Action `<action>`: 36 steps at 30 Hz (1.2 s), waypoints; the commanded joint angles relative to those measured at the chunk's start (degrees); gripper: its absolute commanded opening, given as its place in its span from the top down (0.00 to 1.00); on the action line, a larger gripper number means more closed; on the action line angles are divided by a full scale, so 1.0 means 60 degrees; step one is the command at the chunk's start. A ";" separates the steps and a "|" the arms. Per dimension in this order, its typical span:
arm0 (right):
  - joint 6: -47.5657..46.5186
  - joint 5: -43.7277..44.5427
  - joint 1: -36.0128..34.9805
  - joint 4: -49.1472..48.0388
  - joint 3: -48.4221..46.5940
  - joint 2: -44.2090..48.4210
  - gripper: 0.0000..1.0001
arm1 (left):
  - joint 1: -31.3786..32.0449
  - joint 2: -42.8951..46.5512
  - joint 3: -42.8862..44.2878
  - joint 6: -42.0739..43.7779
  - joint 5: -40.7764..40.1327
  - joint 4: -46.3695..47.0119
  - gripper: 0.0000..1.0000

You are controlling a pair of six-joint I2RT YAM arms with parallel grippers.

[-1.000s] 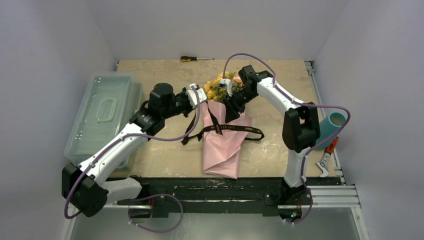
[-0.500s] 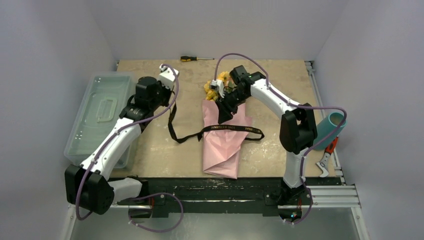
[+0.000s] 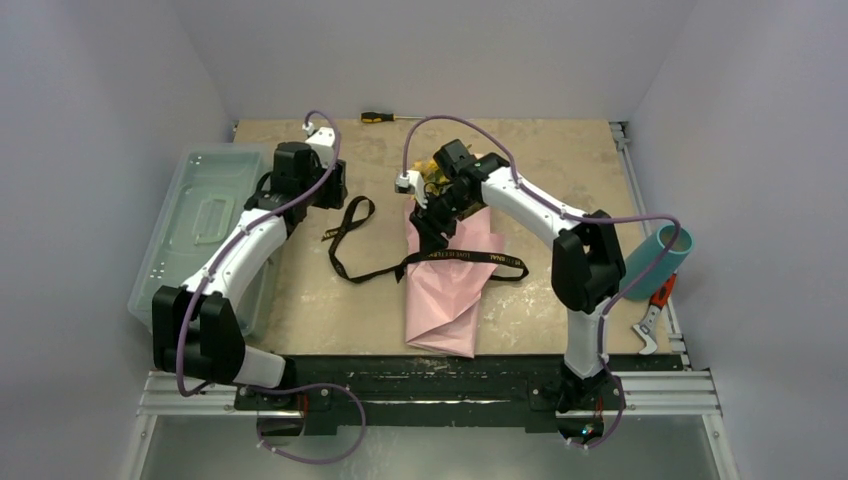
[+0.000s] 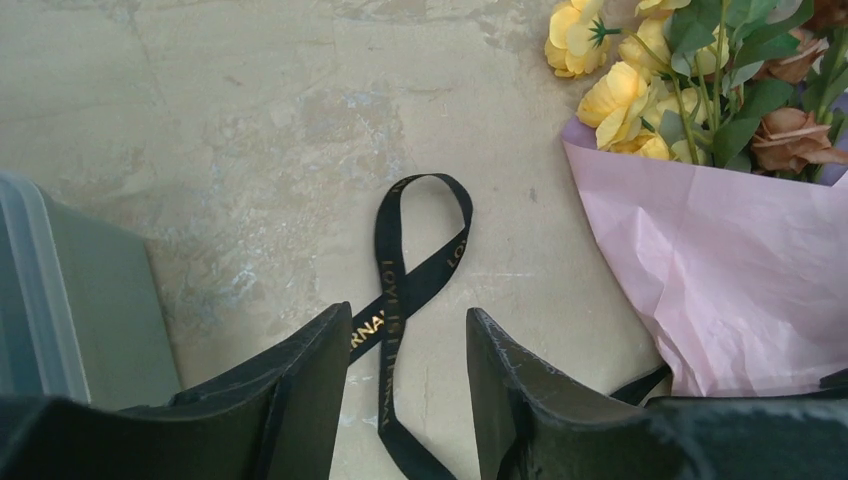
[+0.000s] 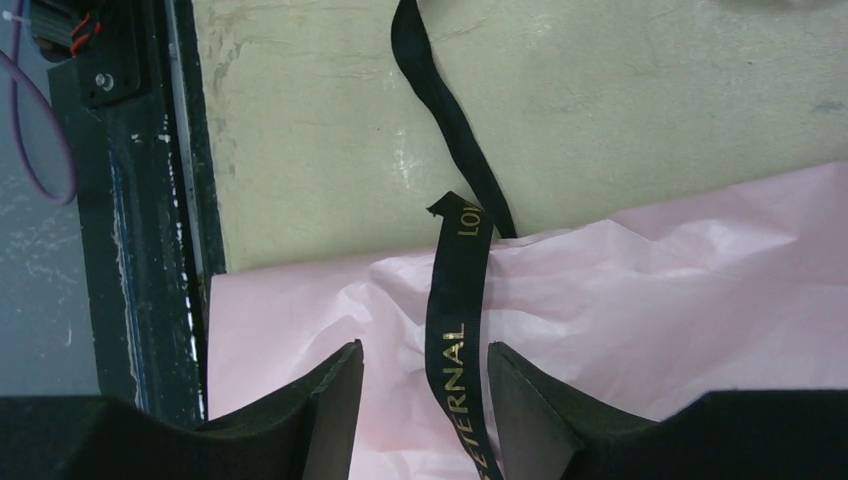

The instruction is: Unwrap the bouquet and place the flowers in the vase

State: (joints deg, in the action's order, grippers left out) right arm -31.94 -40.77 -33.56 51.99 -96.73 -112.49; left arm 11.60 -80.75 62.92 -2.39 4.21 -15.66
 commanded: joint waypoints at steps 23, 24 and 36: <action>0.0137 0.0968 -0.0482 -0.0246 -0.0408 -0.0078 1.00 | -0.0219 -0.0385 0.0076 -0.1198 0.1333 0.0882 0.34; 0.0125 0.1010 -0.0454 -0.0145 -0.0504 0.0021 1.00 | -0.0219 -0.0425 0.0076 -0.1185 0.1373 0.0915 0.34; 0.0394 0.1150 0.2056 0.1009 -0.0582 0.1460 1.00 | -0.0193 -0.0499 -0.0470 0.1254 0.3714 0.1010 0.39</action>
State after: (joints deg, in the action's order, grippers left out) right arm -30.22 -34.00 -27.07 53.65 -98.24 -107.53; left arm 10.63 -83.70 62.33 -4.51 18.35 -10.81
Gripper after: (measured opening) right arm 0.007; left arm 0.627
